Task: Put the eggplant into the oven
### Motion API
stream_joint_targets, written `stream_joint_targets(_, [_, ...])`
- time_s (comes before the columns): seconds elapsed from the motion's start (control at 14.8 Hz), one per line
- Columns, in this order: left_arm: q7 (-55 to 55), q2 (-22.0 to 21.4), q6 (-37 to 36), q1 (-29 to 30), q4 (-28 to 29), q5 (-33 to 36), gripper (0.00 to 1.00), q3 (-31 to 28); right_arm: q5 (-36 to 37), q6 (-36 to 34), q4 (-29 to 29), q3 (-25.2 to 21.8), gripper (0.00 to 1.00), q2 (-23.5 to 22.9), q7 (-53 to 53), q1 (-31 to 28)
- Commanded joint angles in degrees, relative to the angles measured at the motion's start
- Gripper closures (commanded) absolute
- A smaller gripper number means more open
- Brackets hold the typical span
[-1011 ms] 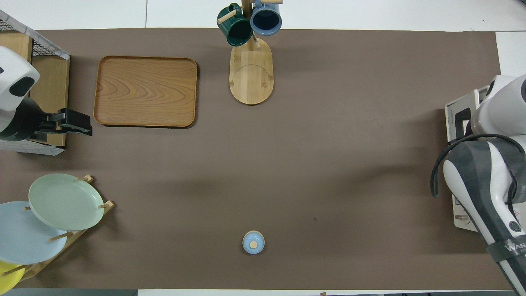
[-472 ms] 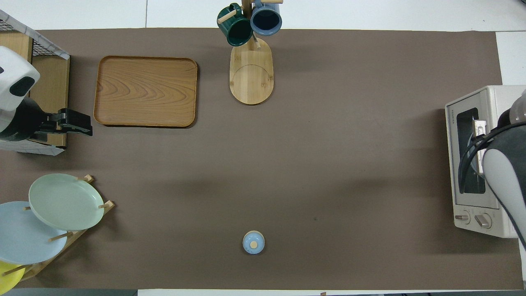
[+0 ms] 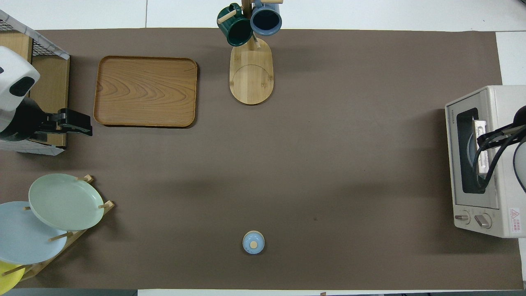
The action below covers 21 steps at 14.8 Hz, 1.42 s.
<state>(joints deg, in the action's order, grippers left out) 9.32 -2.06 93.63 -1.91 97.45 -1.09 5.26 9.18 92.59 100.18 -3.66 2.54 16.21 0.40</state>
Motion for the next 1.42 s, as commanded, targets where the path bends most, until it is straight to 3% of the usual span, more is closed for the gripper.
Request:
stream_joint_targets(0.0, [-0.53, -0.05, -0.46, 0.76, -0.60, -0.85, 0.00, 0.36, -1.62, -0.74, -1.30, 1.28, 0.00, 0.37, 0.40, -0.75])
stream_joint_targets(0.47, [-0.53, -0.05, -0.46, 0.76, -0.60, -0.85, 0.00, 0.36, -4.09, -4.08, -6.04, 1.29, 0.00, -1.83, -6.44, 0.74])
stream_joint_targets(1.35, [-0.53, -0.05, -0.46, 0.76, -0.60, -0.85, 0.00, 0.27, -9.00, -4.52, -6.31, 1.03, 0.00, -1.66, -8.47, 0.48])
